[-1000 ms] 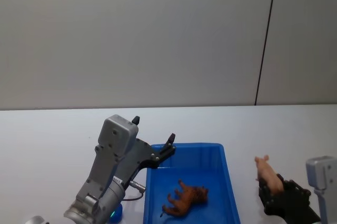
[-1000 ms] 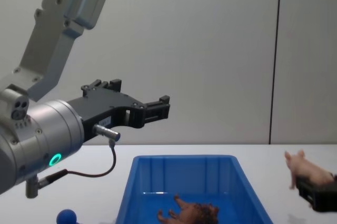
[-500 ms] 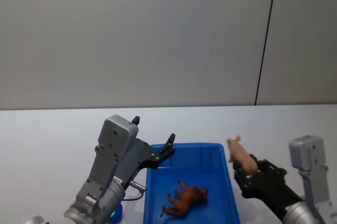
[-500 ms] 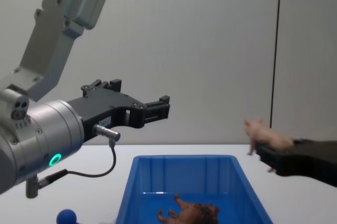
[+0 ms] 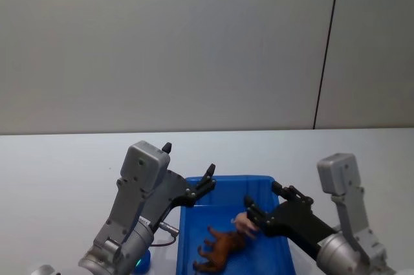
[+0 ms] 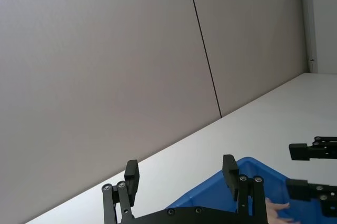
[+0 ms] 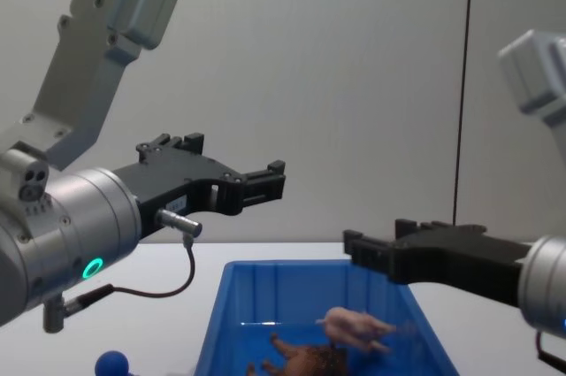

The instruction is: Pick up the two dolls from the table and place them into the box.

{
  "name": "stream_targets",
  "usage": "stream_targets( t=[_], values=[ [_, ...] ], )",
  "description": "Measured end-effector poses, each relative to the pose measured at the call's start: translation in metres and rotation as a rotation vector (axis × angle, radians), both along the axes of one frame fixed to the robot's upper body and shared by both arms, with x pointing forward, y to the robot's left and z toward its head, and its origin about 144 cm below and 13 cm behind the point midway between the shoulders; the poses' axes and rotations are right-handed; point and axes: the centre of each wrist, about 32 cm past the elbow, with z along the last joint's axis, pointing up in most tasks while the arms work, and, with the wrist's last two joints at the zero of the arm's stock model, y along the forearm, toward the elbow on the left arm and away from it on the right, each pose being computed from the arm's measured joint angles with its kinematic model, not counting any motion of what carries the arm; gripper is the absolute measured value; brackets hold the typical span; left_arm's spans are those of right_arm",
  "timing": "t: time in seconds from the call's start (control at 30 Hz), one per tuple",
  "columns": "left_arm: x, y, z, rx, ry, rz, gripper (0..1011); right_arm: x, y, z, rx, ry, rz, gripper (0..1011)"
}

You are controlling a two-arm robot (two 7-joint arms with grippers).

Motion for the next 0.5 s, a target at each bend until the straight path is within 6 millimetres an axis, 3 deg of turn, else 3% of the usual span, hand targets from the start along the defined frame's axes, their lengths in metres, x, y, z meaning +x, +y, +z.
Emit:
stream_targets(
  t=[0.27,0.5],
  values=[
    [0.0000,0.0000,0.0000,0.000,0.000,0.000,1001,0.0070,0.0053,-0.0010,-0.007,0.014,0.008,898],
    [0.0000,0.0000,0.0000,0.000,0.000,0.000,1001,0.0049,0.0042,-0.0023,-0.018,0.012,-0.040,1001]
  ],
)
